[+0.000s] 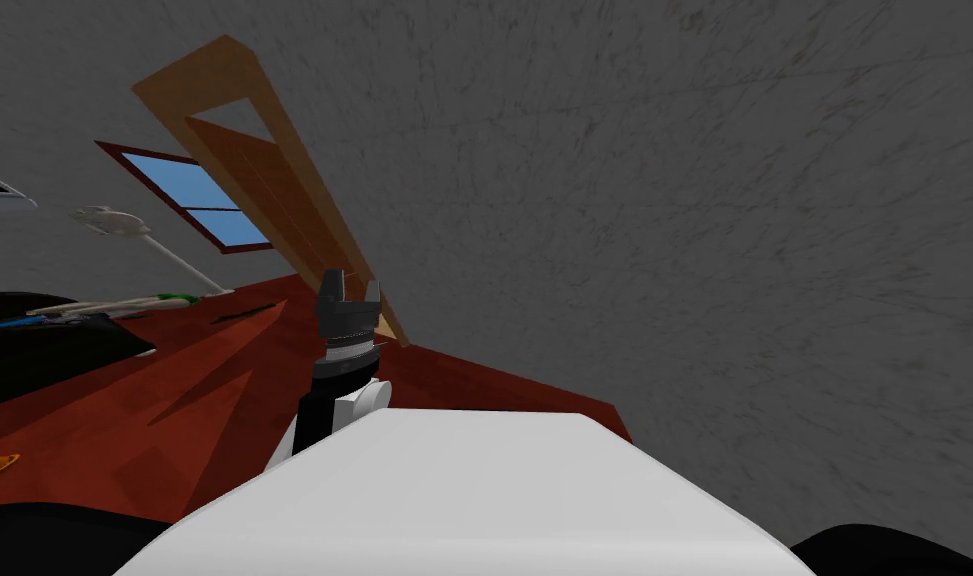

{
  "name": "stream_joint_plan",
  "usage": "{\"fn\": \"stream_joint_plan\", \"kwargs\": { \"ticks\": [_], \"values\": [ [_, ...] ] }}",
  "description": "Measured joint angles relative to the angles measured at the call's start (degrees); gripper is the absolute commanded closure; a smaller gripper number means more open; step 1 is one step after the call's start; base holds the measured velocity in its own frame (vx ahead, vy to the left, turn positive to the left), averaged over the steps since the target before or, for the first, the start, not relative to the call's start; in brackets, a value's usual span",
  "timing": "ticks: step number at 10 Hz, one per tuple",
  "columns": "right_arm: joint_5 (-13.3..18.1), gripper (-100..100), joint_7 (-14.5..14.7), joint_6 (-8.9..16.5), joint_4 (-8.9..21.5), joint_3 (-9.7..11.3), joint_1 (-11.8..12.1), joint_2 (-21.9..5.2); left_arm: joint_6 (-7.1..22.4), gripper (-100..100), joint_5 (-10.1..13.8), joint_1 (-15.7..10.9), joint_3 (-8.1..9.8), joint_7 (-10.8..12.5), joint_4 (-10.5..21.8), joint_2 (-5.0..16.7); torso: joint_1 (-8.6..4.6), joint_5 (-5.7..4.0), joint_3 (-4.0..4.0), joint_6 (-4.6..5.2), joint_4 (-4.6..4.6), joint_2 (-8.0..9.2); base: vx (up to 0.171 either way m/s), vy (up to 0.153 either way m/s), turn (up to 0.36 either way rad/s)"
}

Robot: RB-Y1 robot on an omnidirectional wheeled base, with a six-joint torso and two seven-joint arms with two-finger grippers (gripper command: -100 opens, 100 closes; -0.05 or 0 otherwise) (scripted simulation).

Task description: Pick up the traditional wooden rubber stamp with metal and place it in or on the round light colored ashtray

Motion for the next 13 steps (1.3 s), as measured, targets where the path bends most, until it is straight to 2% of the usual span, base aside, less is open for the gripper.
{"fn": "stream_joint_plan", "kwargs": {
  "ticks": [1,3,8,9,13],
  "values": [
    [-0.01,100,-0.62,-0.95,-0.1,-0.62,0.03,-1.19,0.0,0,0.0,0.0,0.0,0.0,0.0,0.0,-0.01,-0.02,0.03,0.03,0.01,0.06,0.017,-0.053,-0.185],
    [0.0,100,-1.73,-3.33,2.23,-0.97,-1.88,-3.11,0.0,0,0.0,-0.01,0.0,0.0,0.0,0.0,-0.05,-0.04,0.14,0.11,0.05,0.26,-0.004,-0.056,-0.197],
    [0.47,100,-6.4,-6.94,4.56,-1.24,-3.11,-6.22,0.0,0,0.0,-0.01,0.0,0.0,0.0,0.0,-0.04,-0.06,0.28,0.21,0.1,0.5,-0.015,-0.052,-0.181],
    [0.51,-100,-6.57,-7.14,4.75,-1.24,-3.07,-6.28,0.0,0,0.0,-0.02,-0.01,0.0,0.01,0.0,0.07,-0.08,0.27,0.08,0.12,0.46,-0.005,-0.005,0.002],
    [0.51,-100,-6.56,-7.11,4.75,-1.23,-3.05,-6.26,0.0,0,0.0,-0.02,-0.01,0.0,0.0,0.0,0.2,-0.04,0.2,0.06,0.08,0.33,0.0,0.0,0.0]
  ]
}}
